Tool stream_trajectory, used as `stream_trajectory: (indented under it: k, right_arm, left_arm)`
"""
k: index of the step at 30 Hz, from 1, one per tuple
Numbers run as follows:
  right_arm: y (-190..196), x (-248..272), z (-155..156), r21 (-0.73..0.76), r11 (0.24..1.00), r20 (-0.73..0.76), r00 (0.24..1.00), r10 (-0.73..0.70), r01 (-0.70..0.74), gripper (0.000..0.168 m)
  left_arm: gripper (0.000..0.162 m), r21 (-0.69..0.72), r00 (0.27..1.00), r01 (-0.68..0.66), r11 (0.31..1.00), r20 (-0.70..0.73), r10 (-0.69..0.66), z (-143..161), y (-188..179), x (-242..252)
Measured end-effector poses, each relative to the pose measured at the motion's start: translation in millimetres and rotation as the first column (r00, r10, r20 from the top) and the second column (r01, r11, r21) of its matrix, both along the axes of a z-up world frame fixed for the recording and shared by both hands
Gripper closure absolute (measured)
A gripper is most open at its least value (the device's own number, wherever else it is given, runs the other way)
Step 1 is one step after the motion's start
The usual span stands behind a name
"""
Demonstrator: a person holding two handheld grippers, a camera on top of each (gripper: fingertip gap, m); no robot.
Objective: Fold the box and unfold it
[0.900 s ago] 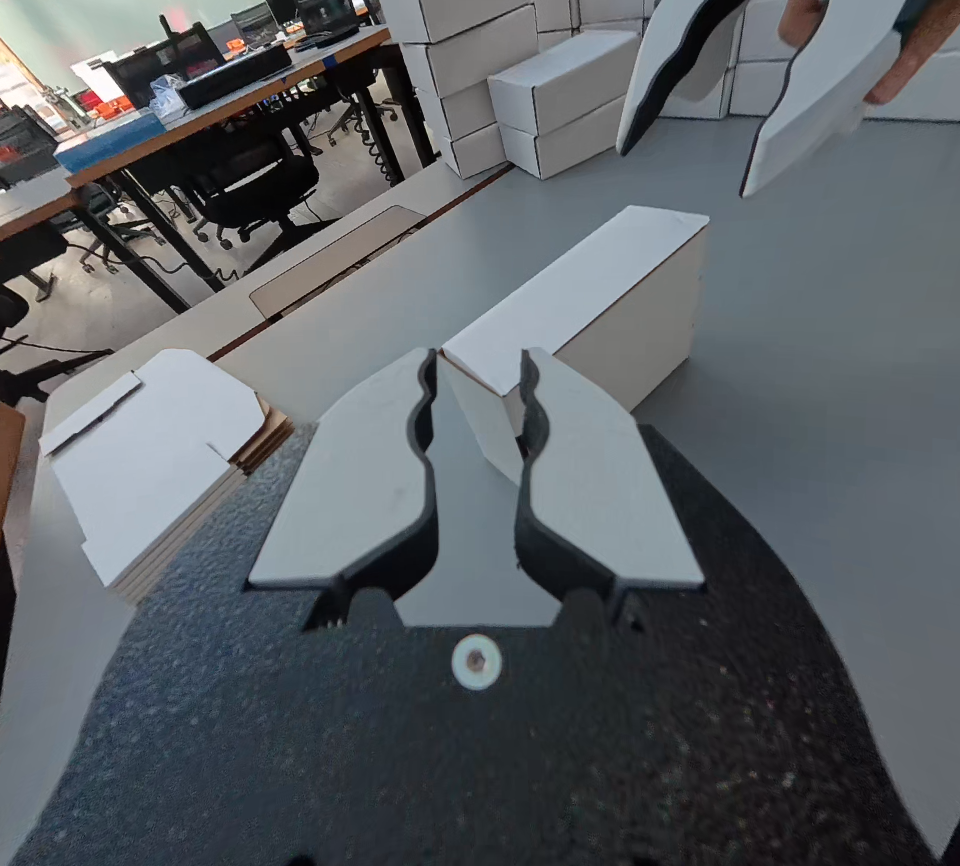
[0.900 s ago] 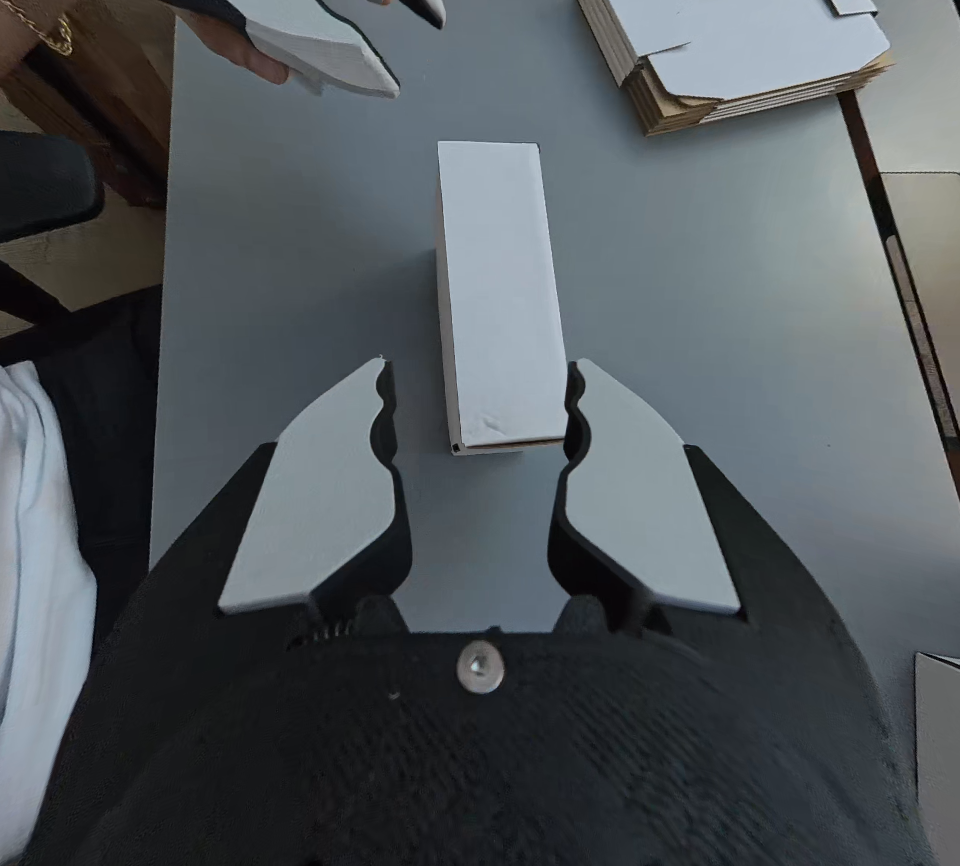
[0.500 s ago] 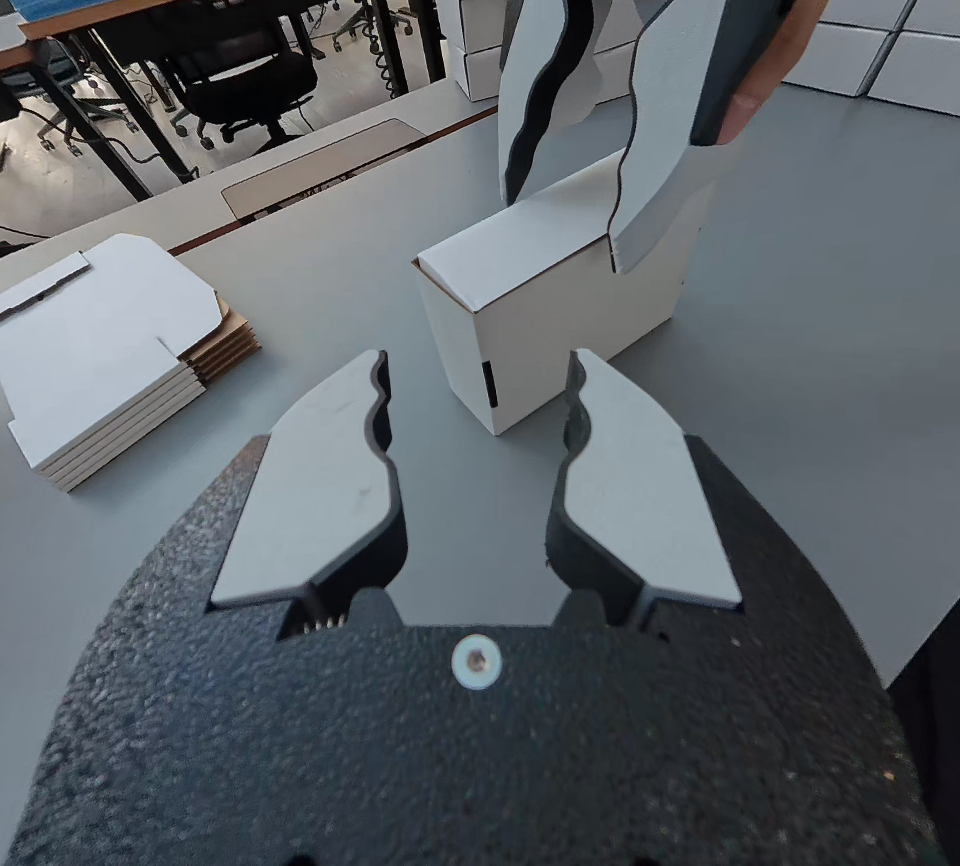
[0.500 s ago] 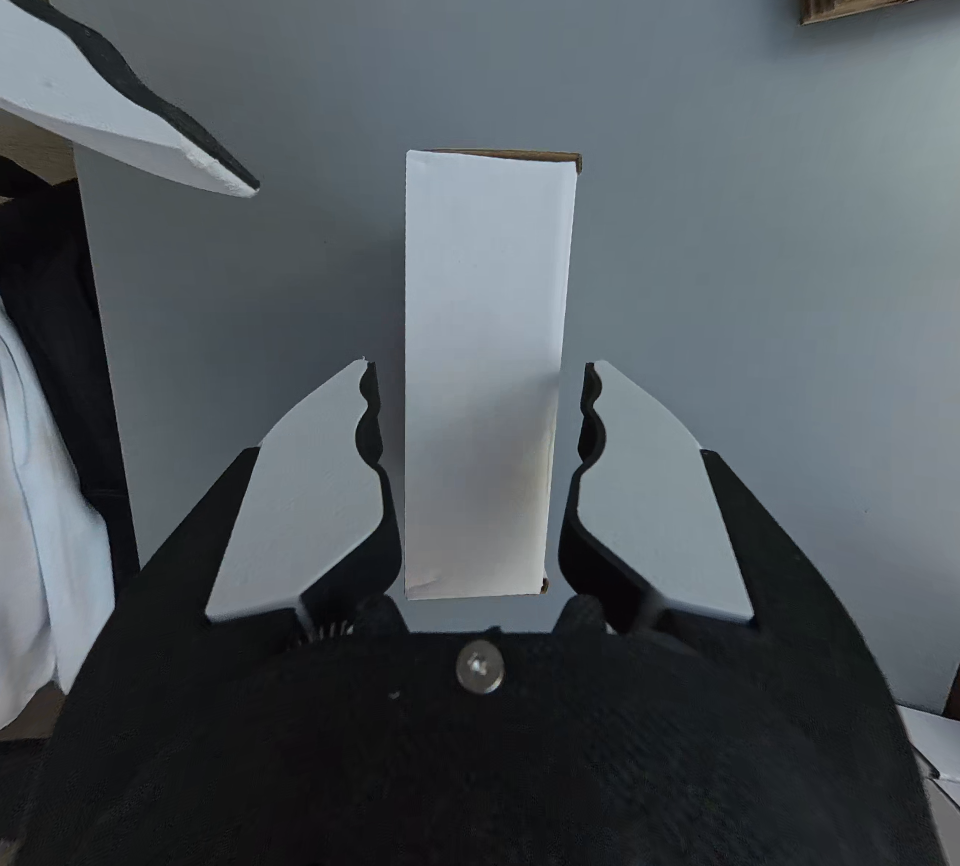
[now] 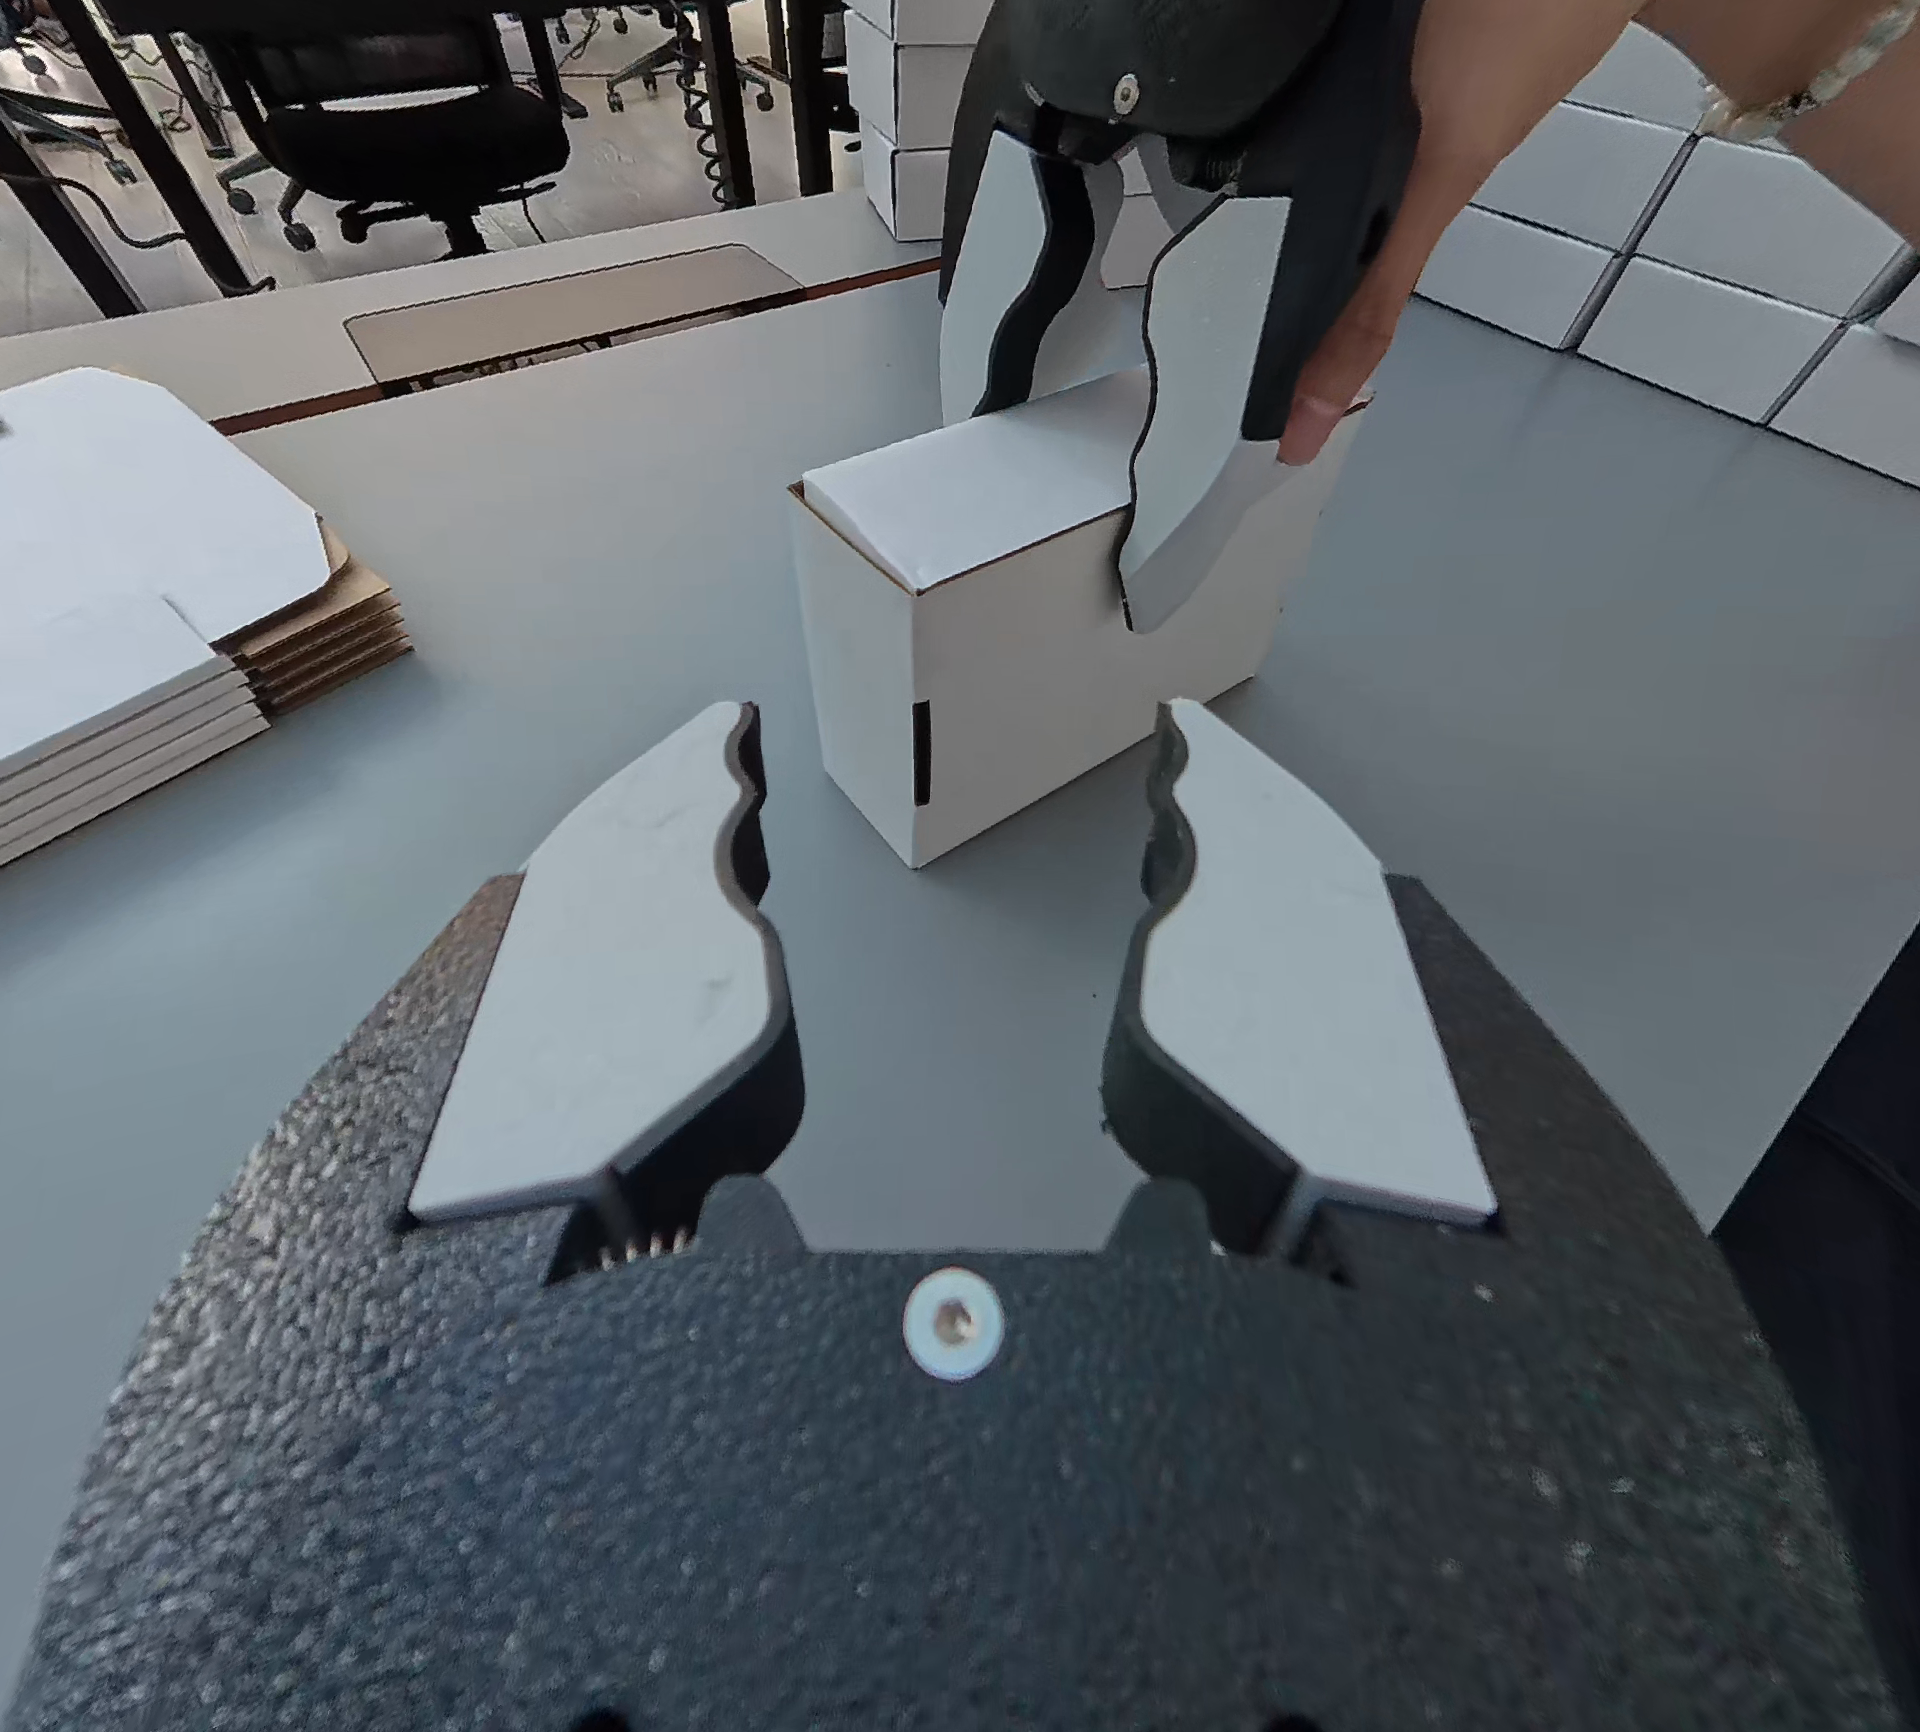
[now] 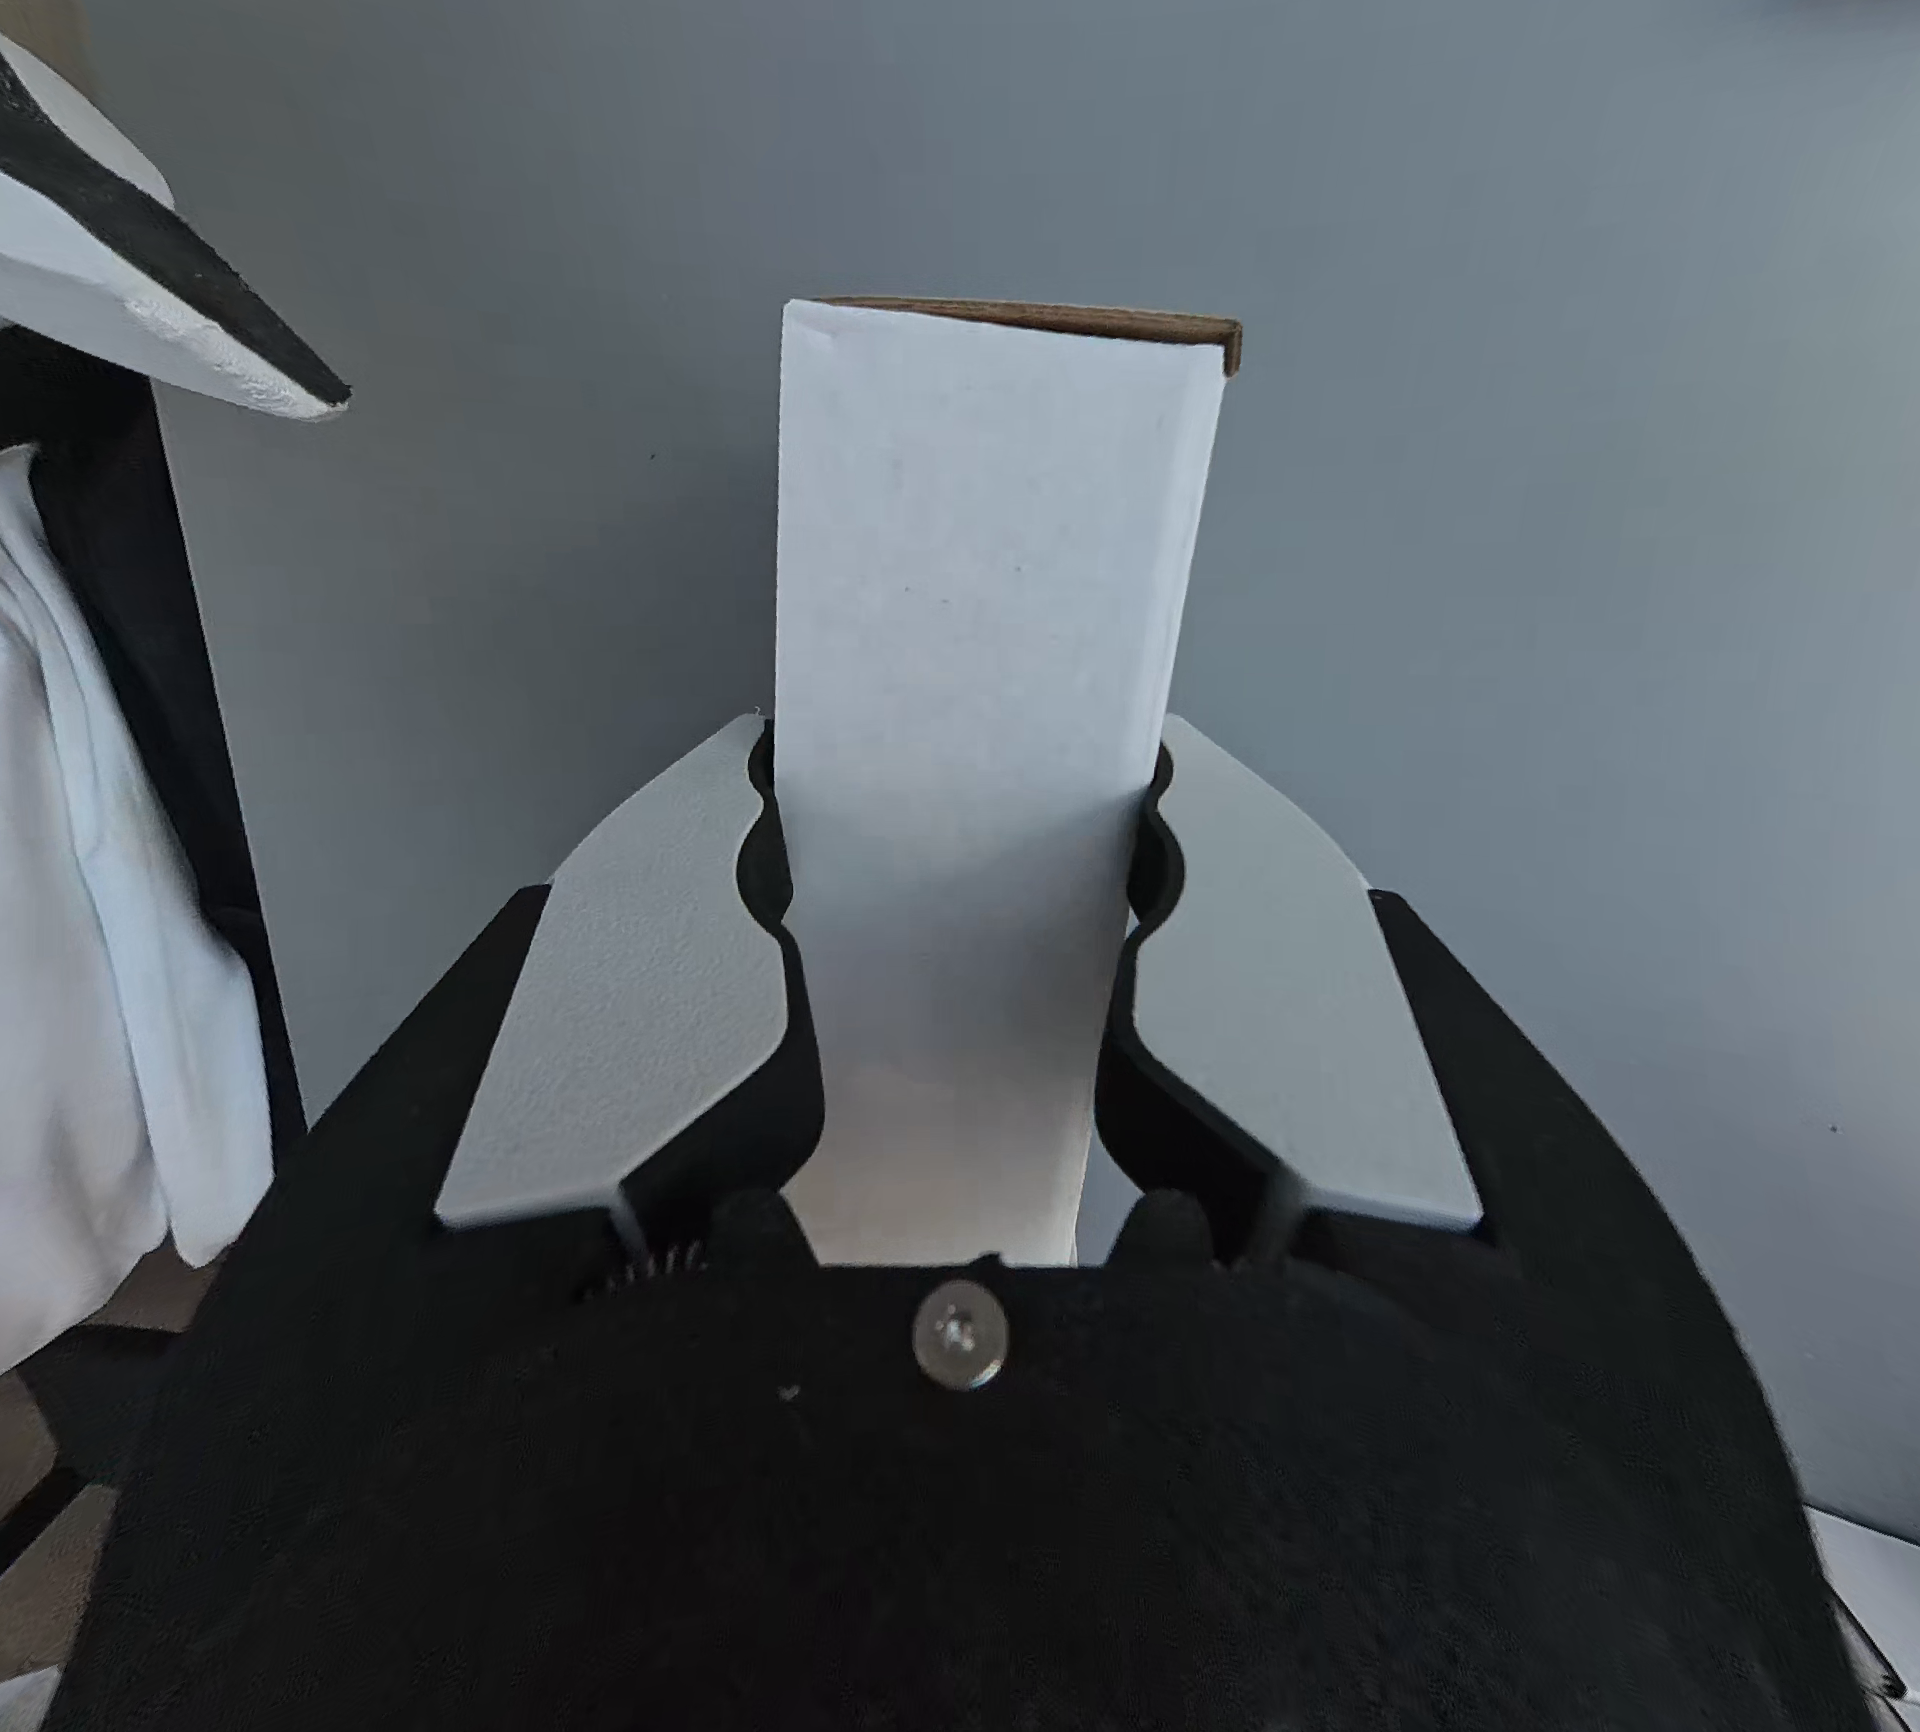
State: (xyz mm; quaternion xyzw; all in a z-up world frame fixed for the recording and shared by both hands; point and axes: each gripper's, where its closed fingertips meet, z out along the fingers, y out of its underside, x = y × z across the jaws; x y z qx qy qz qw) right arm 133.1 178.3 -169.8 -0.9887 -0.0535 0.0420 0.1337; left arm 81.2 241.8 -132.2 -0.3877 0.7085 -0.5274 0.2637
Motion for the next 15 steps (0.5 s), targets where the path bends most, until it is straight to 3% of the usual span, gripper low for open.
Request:
stream_trajectory:
  k: [4, 9, 11, 15]
  right_arm:
    - [-8, 5, 5, 0.006, 1.000, 0.053, 0.998, 0.027, -0.027, 0.104]
    - [-51, 57, 57, 0.099, 0.995, 0.373, 0.927, -0.042, 0.005, 0.104]
    - [-89, 90, 87, 0.117, 0.992, 0.542, 0.834, -0.108, 0.053, 0.104]
    - [-189, 162, 147, 0.092, 0.983, 0.843, 0.514, -0.161, 0.157, 0.104]
  left_arm:
    - [0.096, -0.019, 1.000, 0.008, 1.000, 0.001, -0.008, -1, -2, -1]
    - [0.098, 0.007, 1.000, 0.027, 1.000, -0.012, -0.027, -9, -6, -4]
    - [0.098, 0.035, 1.000, 0.025, 0.999, -0.012, -0.024, -12, -5, -5]
    - [0.098, 0.031, 0.999, 0.029, 0.999, -0.026, -0.029, -16, -8, -2]
